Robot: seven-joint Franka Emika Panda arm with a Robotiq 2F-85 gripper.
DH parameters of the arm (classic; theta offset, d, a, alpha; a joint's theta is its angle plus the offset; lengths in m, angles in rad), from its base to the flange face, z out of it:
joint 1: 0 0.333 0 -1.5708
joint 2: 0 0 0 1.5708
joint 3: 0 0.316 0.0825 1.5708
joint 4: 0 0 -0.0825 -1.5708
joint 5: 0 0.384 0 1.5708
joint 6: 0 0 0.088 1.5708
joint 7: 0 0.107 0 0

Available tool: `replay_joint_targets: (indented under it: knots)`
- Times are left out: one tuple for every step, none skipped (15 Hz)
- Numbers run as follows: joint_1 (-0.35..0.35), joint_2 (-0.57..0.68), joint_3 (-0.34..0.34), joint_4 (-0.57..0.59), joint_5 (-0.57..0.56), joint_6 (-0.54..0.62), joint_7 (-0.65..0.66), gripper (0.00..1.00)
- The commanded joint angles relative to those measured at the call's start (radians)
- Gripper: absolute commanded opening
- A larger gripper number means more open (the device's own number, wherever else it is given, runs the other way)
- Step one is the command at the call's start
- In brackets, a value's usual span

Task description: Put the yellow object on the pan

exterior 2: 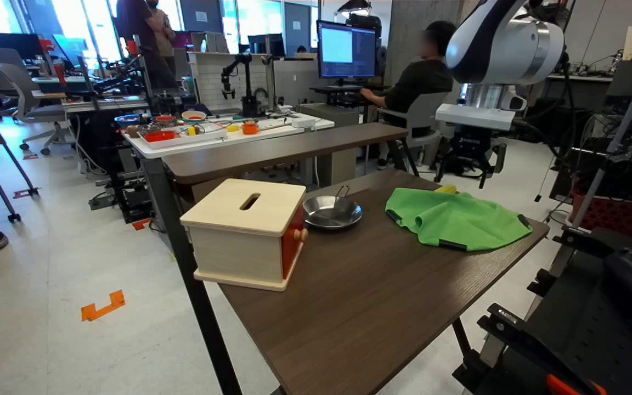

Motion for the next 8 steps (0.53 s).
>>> replay_joint_targets:
  knots:
    - [-0.004, 0.049, -0.008, 0.084, 0.008, -0.047, 0.044, 1.0]
    - [-0.005, 0.058, -0.007, 0.096, 0.008, -0.048, 0.053, 1.0]
    - [-0.006, 0.068, -0.006, 0.109, 0.008, -0.051, 0.062, 1.0]
    - [-0.007, 0.077, -0.005, 0.12, 0.008, -0.057, 0.069, 1.0]
    - [-0.009, 0.084, -0.003, 0.132, 0.008, -0.066, 0.075, 1.0]
    - [-0.012, 0.092, 0.0, 0.142, 0.009, -0.072, 0.079, 1.0]
    - [-0.012, 0.097, -0.001, 0.149, 0.008, -0.077, 0.084, 1.0]
    - [-0.013, 0.105, -0.001, 0.159, 0.008, -0.079, 0.089, 1.0]
